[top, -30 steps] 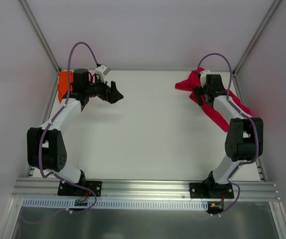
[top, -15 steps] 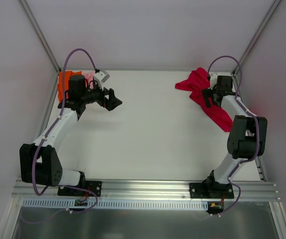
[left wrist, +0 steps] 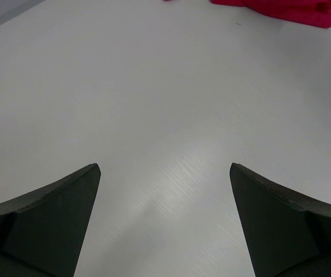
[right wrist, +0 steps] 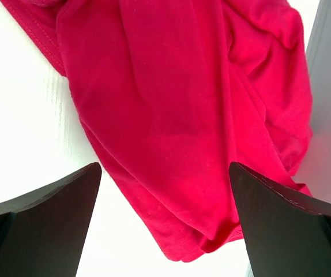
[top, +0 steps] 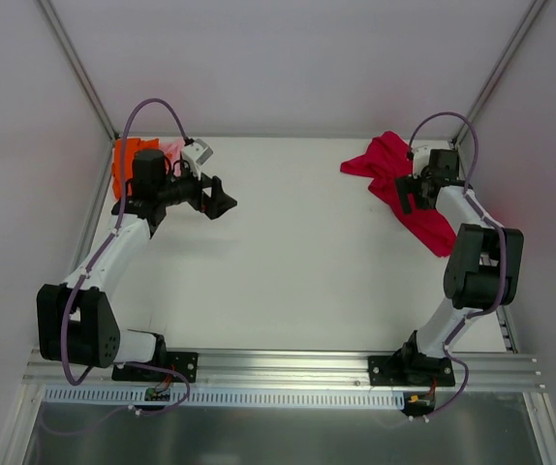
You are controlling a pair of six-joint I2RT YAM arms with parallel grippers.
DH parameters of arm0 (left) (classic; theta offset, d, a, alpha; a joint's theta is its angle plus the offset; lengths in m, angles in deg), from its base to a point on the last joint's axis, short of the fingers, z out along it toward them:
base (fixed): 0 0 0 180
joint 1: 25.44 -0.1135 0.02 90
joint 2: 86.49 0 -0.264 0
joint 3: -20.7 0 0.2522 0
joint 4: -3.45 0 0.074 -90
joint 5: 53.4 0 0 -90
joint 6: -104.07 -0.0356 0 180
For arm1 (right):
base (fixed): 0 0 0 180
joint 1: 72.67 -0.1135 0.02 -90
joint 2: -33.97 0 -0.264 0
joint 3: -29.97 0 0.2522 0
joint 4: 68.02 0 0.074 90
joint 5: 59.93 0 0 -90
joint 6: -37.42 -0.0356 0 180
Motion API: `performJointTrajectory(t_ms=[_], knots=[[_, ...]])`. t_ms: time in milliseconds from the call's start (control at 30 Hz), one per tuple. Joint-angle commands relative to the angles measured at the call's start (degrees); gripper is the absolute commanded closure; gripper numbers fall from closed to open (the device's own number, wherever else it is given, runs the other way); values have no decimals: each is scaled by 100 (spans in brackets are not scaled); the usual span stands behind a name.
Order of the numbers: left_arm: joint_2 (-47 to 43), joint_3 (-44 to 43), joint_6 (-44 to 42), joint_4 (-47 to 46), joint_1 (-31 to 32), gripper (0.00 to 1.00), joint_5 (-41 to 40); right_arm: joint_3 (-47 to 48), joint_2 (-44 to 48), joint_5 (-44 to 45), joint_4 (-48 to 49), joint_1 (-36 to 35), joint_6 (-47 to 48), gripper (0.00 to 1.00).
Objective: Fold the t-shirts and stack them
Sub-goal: Grab crumpled tshirt from the corner of the board with the right arm
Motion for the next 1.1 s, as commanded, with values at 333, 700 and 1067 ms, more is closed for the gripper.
performJointTrajectory(t_ms=[333,700,1067], knots=[[-156,-39,-147,-156,62,1,-78,309,-186,-137,-362,540,-169,0],[-120,-56,-244,-16,62,1,-51,555,-748,390,-907,628,147,0],[29,-205,-209,125,80,1,63,670,-1021,-557,-1733,637,613,0]])
